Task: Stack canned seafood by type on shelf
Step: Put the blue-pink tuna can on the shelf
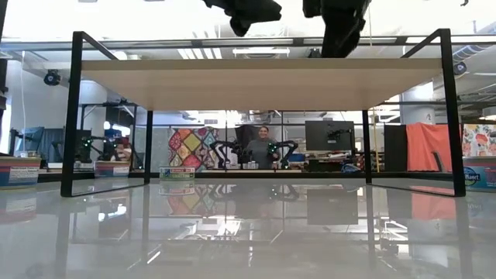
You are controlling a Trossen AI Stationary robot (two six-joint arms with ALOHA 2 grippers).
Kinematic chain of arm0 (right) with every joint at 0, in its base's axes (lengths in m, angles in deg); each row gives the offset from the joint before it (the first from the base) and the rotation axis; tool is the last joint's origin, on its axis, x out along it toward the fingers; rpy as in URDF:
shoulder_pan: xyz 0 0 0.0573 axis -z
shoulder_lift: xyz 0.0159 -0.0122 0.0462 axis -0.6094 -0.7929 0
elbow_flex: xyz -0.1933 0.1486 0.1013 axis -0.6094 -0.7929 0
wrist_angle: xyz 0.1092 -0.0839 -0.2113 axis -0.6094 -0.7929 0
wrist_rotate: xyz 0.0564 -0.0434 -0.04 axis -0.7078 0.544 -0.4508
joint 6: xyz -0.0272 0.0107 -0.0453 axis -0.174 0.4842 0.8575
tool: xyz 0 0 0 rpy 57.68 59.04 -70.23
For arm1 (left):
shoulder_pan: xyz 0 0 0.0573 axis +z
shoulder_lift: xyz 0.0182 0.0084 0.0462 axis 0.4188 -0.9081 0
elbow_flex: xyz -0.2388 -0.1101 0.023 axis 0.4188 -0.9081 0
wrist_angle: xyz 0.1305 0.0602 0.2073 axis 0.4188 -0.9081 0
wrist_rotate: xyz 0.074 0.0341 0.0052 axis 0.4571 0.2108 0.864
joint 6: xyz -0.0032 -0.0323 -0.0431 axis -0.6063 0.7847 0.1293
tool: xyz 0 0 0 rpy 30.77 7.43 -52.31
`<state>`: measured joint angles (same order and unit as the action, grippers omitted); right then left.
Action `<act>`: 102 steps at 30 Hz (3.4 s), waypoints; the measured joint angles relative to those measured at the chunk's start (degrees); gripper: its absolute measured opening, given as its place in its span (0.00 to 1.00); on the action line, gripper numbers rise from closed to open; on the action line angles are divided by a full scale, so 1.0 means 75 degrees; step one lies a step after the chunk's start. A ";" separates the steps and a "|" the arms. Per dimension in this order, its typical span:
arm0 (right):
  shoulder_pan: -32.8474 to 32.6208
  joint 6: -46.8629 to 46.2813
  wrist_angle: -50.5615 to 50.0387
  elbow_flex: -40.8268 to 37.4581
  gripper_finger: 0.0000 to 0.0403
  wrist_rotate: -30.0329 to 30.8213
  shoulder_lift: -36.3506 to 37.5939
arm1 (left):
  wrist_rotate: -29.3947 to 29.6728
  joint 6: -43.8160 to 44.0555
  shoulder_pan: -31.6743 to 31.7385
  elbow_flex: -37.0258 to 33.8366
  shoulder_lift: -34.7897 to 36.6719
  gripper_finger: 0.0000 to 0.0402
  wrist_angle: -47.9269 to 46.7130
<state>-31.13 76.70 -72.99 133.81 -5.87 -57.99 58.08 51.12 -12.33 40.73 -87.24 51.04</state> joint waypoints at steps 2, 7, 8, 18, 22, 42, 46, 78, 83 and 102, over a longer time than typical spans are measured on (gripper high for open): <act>0.0000 -0.0214 -0.0516 0.0337 0.99 -0.0003 0.0029 | 0.0003 -0.0090 0.0000 0.0000 0.0090 0.21 -0.0089; -0.0174 -0.1325 -0.2380 0.0749 0.99 -0.0041 0.0282 | 0.0040 -0.0367 0.0015 -0.0006 0.0355 0.21 -0.0489; -0.0265 -0.1618 -0.2657 0.0704 0.99 -0.0114 0.0375 | 0.0093 -0.0441 0.0015 -0.0006 0.0409 0.21 -0.0562; -0.1694 -0.4509 -0.3066 -0.0687 0.99 -0.1461 0.1427 | 0.0204 -0.1129 0.0015 -0.0031 0.0387 0.21 -0.1046; -0.2289 -0.5442 -0.3063 -0.1217 0.99 -0.1707 0.1786 | 0.0204 -0.1195 0.0015 -0.0058 0.0359 0.21 -0.1049; -0.4653 -0.5639 -0.0772 -0.4356 0.87 -0.2210 0.2314 | 0.0210 0.0299 -0.0015 -0.0058 0.0344 0.21 0.0102; -0.5340 -0.5979 -0.0765 -0.4534 0.76 -0.1443 0.2522 | 0.0407 0.0794 -0.0041 -0.0058 0.0335 0.21 0.0084; -0.6574 -0.9606 0.1550 -0.6680 0.03 0.1321 0.1825 | 0.1008 0.1554 -0.0292 -0.0096 0.0295 0.21 -0.0597; -0.7169 -1.0057 0.1679 -0.6419 0.03 0.0622 0.1879 | 0.1008 0.1527 -0.0336 -0.0096 0.0295 0.21 -0.0826; -0.7766 -1.1880 0.1658 -0.5567 0.22 -0.0371 0.1980 | 0.1014 0.1215 -0.0353 -0.0096 0.0233 0.21 -0.0592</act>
<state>-89.38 -12.40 -60.55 92.06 -8.66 -43.14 65.68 60.23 -14.98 40.01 -85.49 46.61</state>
